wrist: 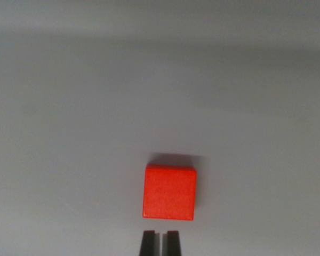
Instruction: Reach red block
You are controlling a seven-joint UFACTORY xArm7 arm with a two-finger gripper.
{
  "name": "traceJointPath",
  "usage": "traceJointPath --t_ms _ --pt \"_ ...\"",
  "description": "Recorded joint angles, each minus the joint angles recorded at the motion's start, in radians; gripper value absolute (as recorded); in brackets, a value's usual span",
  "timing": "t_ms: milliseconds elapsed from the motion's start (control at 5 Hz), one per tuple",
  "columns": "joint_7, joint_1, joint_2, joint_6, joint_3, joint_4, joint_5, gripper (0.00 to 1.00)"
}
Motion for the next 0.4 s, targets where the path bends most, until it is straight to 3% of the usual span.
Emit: traceJointPath --t_ms 200,400 --pt "-0.003 -0.0018 0.027 -0.047 -0.002 -0.024 0.0024 0.00" --pt "-0.003 -0.0018 0.027 -0.047 -0.002 -0.024 0.0024 0.00"
